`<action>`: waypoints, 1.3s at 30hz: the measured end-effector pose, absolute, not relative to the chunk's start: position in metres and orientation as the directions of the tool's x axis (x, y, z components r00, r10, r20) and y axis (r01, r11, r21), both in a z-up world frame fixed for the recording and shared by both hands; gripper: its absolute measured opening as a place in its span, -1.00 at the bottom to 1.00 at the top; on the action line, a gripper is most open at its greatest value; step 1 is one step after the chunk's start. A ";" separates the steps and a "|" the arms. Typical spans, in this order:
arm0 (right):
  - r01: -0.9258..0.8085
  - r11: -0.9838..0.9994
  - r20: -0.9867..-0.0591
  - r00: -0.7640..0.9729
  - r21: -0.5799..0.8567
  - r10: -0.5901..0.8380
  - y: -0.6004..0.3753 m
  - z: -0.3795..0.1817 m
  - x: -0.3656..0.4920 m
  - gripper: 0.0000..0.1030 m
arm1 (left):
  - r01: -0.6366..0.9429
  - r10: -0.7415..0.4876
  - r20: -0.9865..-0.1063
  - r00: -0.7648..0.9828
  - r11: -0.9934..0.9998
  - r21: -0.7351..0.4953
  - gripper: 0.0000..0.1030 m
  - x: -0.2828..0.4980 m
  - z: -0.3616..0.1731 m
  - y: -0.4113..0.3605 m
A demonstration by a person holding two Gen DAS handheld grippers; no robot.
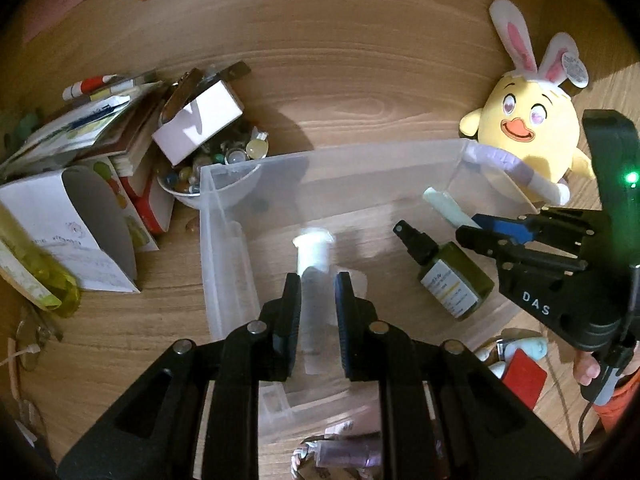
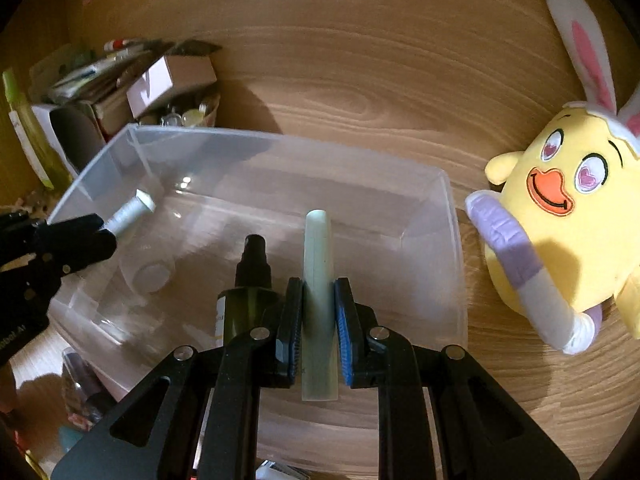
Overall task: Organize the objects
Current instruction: 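Lower both tubes into the clear box and open both tools, then grasp the teal tape roll with left tool while right tool grasps red case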
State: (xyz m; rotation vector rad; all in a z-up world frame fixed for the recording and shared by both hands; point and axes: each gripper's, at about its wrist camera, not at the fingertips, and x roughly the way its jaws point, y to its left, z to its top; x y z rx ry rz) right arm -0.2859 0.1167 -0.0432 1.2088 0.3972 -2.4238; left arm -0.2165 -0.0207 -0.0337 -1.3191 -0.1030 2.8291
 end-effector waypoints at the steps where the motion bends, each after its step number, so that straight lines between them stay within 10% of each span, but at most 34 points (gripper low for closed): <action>1: 0.471 -0.879 -0.808 -0.544 -0.071 -0.226 0.117 -0.043 -0.285 -0.72 | 0.010 0.049 -0.764 -0.643 -0.997 -0.072 -0.68 -0.214 -0.033 -0.022; 4: 0.472 -0.879 -0.808 -0.545 -0.075 -0.224 0.117 -0.041 -0.283 -0.67 | 0.008 0.054 -0.758 -0.650 -0.997 -0.077 -0.50 -0.208 -0.028 -0.024; 16: 0.473 -0.881 -0.712 -0.625 -0.017 -0.322 0.141 0.004 -0.213 0.61 | 0.013 0.002 -0.676 -0.737 -1.000 -0.017 0.81 -0.130 -0.006 -0.032; 39: 0.556 -0.818 -0.778 -0.576 -0.148 -0.251 0.129 -0.068 -0.101 0.64 | -0.063 0.105 -0.774 -0.625 -0.995 -0.084 0.81 -0.044 -0.073 -0.011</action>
